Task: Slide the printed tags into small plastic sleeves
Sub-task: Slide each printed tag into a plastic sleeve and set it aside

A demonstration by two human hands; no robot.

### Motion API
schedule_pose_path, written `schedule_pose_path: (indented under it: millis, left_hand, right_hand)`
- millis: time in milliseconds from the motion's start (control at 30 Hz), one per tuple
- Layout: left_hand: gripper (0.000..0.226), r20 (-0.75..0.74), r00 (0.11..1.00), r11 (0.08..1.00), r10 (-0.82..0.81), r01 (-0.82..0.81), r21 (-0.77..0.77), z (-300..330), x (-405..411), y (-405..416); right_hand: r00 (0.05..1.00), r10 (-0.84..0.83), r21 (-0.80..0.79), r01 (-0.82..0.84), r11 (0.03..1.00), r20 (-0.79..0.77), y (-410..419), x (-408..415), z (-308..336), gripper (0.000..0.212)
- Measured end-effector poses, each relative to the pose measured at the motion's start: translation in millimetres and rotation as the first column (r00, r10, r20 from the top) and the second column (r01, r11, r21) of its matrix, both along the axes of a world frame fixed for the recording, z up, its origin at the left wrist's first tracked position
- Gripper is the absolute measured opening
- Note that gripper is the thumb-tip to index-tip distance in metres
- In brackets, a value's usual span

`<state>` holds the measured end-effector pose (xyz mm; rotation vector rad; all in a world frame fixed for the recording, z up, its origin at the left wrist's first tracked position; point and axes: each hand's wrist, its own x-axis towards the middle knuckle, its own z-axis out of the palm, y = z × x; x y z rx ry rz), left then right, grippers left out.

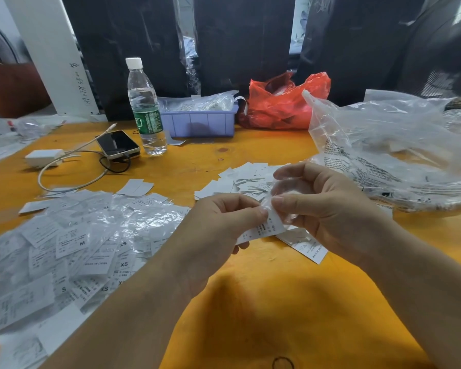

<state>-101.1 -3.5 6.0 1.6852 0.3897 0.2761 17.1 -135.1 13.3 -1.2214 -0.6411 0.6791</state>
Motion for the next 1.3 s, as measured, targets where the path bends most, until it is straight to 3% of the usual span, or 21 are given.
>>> schedule_pose_path:
  millis: [333,600,867,1133,1300]
  left_hand:
    - [0.015,0.057,0.995,0.997,0.081,-0.081,-0.01,-3,2,1]
    - [0.01,0.072,0.997,0.997,0.032,-0.037,0.063,-10,3,-2]
    - [0.012,0.114,0.993,0.997,-0.007,-0.002,0.078,-10,3,-5]
    - [0.032,0.124,0.992,0.999,-0.014,0.018,-0.034,-10,5,-6]
    - [0.015,0.108,0.994,0.998,-0.002,0.009,-0.057,-11,6,-5]
  right_hand:
    - [0.998,-0.009,-0.061,0.013,0.998,0.064,0,-3,-1,0.049]
    - [0.99,-0.057,-0.105,0.071,0.992,0.128,0,-5,-1,0.033]
    - [0.967,-0.11,-0.095,0.135,0.986,0.231,-1,0,-4,0.035]
    - [0.941,-0.118,-0.074,0.148,0.986,0.317,2,-3,-10,0.03]
    - [0.942,-0.114,-0.092,0.15,0.984,0.315,3,-6,-11,0.031]
